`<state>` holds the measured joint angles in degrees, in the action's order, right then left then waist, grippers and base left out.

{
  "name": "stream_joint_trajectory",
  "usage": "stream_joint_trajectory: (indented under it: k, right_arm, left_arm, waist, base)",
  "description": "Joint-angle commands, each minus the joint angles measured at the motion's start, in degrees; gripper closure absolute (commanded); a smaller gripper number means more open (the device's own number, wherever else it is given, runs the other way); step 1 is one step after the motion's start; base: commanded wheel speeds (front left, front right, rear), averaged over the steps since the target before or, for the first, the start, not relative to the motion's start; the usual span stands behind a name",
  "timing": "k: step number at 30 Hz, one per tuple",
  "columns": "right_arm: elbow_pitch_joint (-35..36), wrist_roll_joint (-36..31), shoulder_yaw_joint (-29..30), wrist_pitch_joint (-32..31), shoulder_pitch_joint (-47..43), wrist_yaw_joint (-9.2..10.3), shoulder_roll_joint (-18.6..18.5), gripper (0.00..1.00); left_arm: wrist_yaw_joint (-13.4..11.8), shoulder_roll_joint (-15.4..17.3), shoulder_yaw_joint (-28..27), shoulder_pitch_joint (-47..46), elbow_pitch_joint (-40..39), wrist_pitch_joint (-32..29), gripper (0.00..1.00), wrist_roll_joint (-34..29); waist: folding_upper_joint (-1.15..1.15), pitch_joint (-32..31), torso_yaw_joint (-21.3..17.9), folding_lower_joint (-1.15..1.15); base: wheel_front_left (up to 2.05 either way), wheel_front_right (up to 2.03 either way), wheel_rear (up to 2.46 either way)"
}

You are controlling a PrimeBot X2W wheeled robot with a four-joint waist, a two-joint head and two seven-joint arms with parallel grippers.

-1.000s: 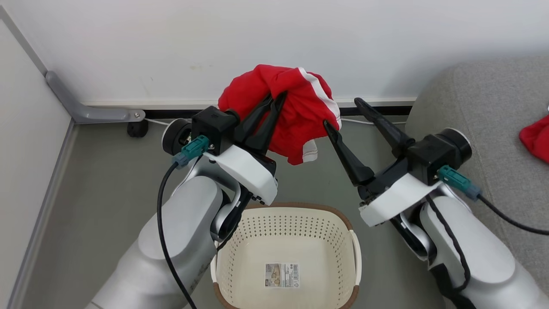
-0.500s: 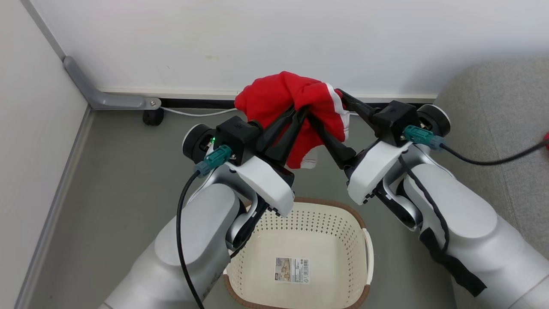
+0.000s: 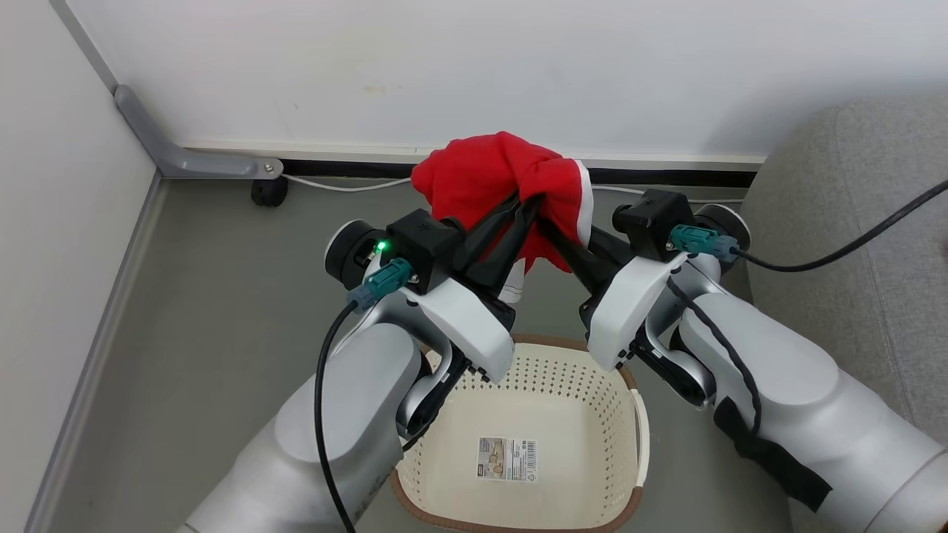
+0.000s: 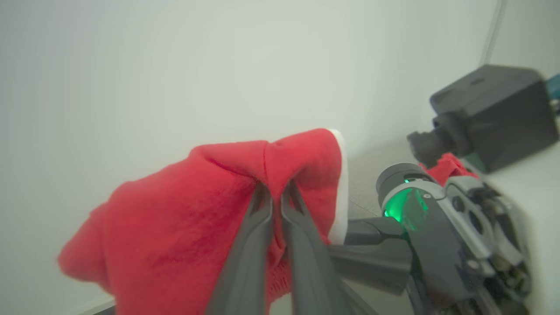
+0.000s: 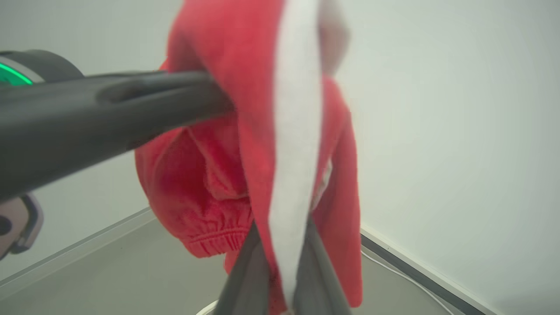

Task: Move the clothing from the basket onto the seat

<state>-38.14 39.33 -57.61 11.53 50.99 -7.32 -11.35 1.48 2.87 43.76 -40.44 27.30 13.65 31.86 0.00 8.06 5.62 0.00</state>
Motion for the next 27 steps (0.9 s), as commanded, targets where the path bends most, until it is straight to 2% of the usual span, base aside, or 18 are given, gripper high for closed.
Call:
stream_joint_trajectory:
  k: [1, 2, 3, 4, 5, 10, 18, 27]
  right_arm:
    - [0.18, 0.75, 0.14, 1.26, 0.47, -0.17, -0.04, 1.0]
    - [-0.12, 0.94, 0.29, 1.72, 0.44, -0.17, -0.2, 1.0]
    - [-0.47, 1.0, 0.52, 2.12, 0.41, -0.17, -0.39, 1.0]
    - [-0.77, 1.06, 1.0, 2.49, 0.34, -0.17, -0.52, 1.0]
    - [-1.0, 0.96, 1.43, 2.78, 0.26, -0.17, -0.66, 1.0]
    - [-1.22, 0.06, 5.16, 3.4, -0.74, -0.17, -1.41, 1.0]
    - [3.25, -5.23, 15.98, 3.45, -5.34, -0.17, -2.9, 1.0]
    - [6.79, -10.27, 25.18, 3.46, -10.34, -0.17, -3.64, 1.0]
  left_arm:
    - [0.59, 0.65, -1.75, -2.78, -1.12, 0.7, 1.0, 0.4]
    - [1.03, 0.66, -1.65, -2.59, -0.91, 0.66, 1.0, 0.76]
    - [1.29, 0.79, -1.44, -2.5, -0.65, 0.63, 0.69, 0.79]
    - [1.52, 0.86, -1.34, -2.4, -0.52, 0.66, 0.26, 0.85]
    - [1.77, 0.9, -1.23, -2.27, -0.41, 0.69, 0.0, 0.97]
    - [2.59, 1.07, -0.6, -1.55, 0.36, 0.83, 0.0, 1.21]
    - [3.36, 1.34, 0.3, 0.28, 1.88, 1.06, 0.0, 1.33]
    - [4.51, 1.52, 1.69, 2.4, 3.31, 1.22, 0.0, 1.62]
  waist:
    - [0.0, 0.09, -0.28, 0.0]
    - [0.0, 0.12, -0.43, 0.0]
    - [0.0, 0.11, -0.58, 0.0]
    - [0.0, 0.08, -0.74, 0.0]
    - [0.0, 0.04, -0.89, 0.0]
    - [0.0, -0.32, -1.79, 0.0]
    - [0.0, -1.39, -4.08, 0.0]
    - [0.0, -2.75, -9.17, 0.0]
  base:
    - [0.0, 0.0, 0.0]
    - [0.0, 0.0, 0.0]
    - [0.0, 0.0, 0.0]
    - [0.0, 0.0, 0.0]
    - [0.0, 0.0, 0.0]
    - [0.0, 0.0, 0.0]
    - [0.0, 0.0, 0.0]
    - [0.0, 0.0, 0.0]
